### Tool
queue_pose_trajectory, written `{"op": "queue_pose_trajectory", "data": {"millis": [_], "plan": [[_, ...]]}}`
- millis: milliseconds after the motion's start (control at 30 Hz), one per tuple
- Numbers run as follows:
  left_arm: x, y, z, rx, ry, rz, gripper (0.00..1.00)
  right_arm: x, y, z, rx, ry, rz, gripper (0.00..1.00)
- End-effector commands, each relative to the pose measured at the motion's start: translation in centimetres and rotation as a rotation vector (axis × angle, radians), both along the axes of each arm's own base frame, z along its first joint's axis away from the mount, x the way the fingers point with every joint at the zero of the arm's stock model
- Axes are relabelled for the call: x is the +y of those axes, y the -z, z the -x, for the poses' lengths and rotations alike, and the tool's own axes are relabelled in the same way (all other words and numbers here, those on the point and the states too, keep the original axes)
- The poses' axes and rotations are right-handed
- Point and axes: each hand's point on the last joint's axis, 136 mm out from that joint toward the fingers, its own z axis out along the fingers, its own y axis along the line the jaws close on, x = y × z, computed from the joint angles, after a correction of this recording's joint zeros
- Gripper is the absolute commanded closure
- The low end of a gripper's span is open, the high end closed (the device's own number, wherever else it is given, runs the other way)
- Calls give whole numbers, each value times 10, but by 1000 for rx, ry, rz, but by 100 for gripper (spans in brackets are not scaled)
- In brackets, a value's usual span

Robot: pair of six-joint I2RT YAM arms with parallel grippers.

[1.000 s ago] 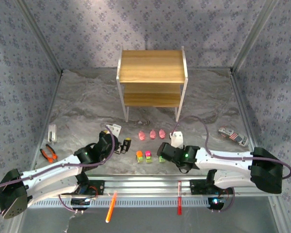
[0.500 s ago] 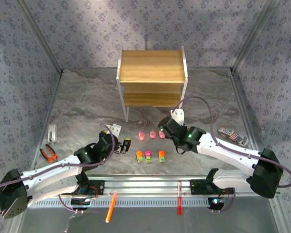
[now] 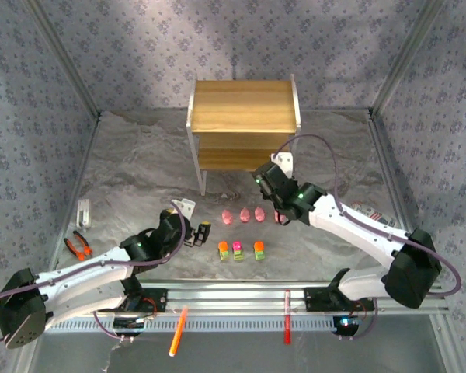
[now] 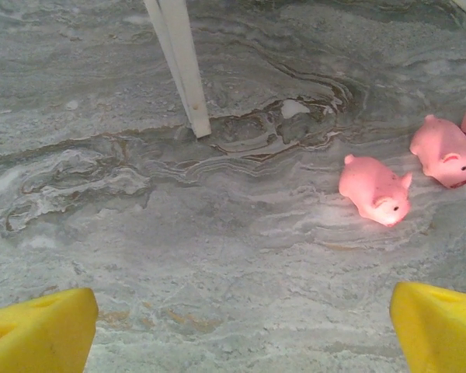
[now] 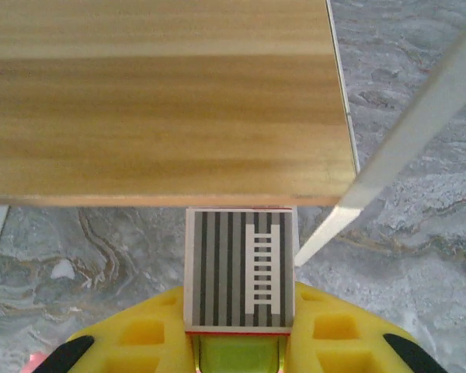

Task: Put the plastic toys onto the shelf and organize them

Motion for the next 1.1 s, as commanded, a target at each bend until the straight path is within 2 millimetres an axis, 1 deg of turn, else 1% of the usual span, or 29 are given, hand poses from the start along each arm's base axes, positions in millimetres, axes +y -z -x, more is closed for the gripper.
{"op": "queue_pose_trajectory", "data": {"millis": [0,200,500,667,767,833,1067], "plan": [[-18,-17,-1,-13,42,71,3,1,-12,-13,-29,6,6,77],[-34,-15,4,16,118,91,3,0,-15,-25,-41,31,12,77],[-56,-9,12,70,222,110,3,1,-20,-37,-62,61,22,77],[-61,-10,15,72,252,128,3,0,-21,-41,-75,78,31,77],[-62,-11,17,74,262,134,3,-2,-17,-42,-69,90,51,77],[-62,-10,17,77,264,133,3,1,-27,-47,-89,96,39,76],[-63,-10,17,79,267,131,3,0,-25,-53,-95,118,52,76]]}}
